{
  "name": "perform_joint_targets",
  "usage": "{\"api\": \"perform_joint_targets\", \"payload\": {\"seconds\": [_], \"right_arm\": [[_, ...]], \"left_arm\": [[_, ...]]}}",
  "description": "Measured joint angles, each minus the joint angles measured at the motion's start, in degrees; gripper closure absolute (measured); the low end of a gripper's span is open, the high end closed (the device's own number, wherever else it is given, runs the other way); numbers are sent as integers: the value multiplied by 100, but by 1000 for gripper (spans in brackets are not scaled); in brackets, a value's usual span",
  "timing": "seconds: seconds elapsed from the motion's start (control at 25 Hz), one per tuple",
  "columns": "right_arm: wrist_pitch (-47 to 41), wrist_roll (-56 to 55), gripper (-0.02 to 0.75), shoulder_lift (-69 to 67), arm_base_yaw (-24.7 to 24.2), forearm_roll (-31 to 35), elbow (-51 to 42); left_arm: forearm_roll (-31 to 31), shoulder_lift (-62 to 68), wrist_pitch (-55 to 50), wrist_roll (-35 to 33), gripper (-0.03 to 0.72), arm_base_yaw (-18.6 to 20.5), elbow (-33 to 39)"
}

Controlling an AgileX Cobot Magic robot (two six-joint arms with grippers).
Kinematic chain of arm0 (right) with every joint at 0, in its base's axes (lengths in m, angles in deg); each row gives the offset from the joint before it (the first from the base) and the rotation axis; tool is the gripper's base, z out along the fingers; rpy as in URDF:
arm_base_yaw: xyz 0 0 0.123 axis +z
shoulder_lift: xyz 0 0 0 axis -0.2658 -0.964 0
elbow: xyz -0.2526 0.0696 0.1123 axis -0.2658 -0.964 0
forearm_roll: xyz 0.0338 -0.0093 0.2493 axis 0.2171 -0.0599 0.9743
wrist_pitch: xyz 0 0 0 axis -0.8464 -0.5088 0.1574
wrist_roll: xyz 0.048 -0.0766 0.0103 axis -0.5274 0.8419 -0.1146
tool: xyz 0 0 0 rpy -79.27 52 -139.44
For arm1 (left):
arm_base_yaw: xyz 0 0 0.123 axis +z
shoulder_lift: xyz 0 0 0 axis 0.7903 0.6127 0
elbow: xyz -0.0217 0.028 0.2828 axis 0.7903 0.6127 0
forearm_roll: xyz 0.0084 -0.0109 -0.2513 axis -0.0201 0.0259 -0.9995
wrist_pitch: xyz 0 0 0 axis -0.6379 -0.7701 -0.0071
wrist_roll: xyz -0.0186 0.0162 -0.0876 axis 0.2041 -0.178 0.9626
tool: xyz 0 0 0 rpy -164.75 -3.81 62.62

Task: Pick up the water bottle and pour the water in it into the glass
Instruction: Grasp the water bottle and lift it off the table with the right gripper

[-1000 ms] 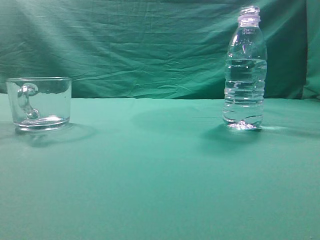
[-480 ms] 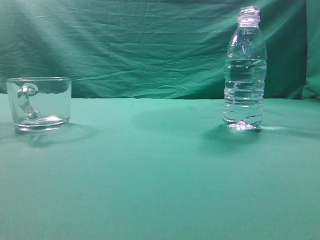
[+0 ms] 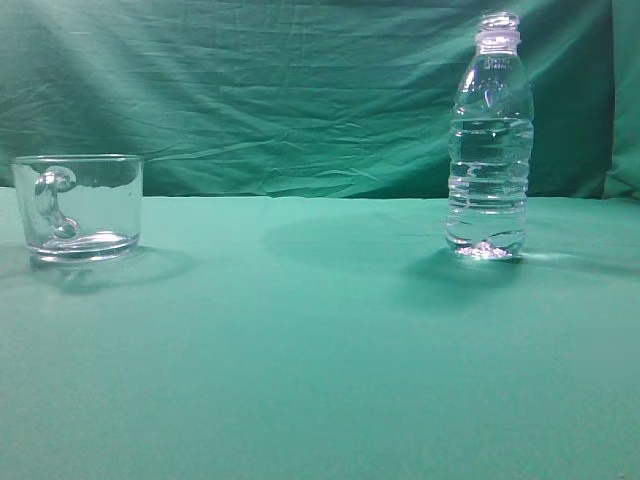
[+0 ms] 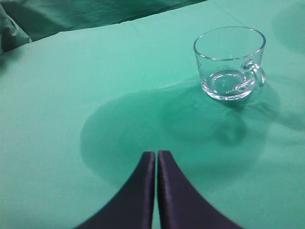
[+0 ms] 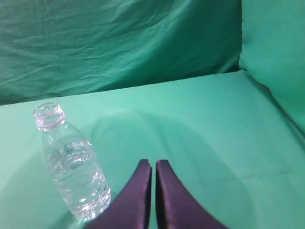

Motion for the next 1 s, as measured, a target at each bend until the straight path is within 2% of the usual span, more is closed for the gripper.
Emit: {"api": "perform_joint_targets", "payload": {"seconds": [0.08, 0.2, 0.24, 0.32, 0.48, 0.52, 0.56, 0.68, 0.8, 0.84, 0.92, 1.0], "right_arm": [[245, 0, 738, -364, 206, -372, 75], [549, 0, 738, -1027, 577, -1513, 205], [761, -11, 738, -1283, 712, -1694, 222], [1239, -98, 738, -1798, 928, -1775, 298], [1906, -281, 738, -2658, 1005, -1716, 515], [1984, -290, 689, -2871, 1005, -1716, 571], [2027, -322, 689, -3068, 1005, -1727, 643], [2099, -651, 479, -3557, 1009, -1736, 860], [2289, -1183, 216, -3951, 1009, -1887, 1010], [2336, -1312, 155, -4062, 1009, -2010, 1054], [2392, -1459, 84, -4252, 1009, -2383, 1128], [2447, -1562, 94, -4448, 1018, -2708, 1201]], "left_arm": [[0, 0, 0, 0, 688, 0, 0], [0, 0, 0, 0, 688, 0, 0], [0, 0, 0, 0, 688, 0, 0], [0, 0, 0, 0, 688, 0, 0], [0, 0, 0, 0, 688, 0, 0], [0, 0, 0, 0, 688, 0, 0], [0, 0, 0, 0, 688, 0, 0], [0, 0, 0, 0, 688, 0, 0], [0, 0, 0, 0, 688, 0, 0], [0, 0, 0, 0, 688, 0, 0], [0, 0, 0, 0, 688, 0, 0], [0, 0, 0, 0, 688, 0, 0]]}}
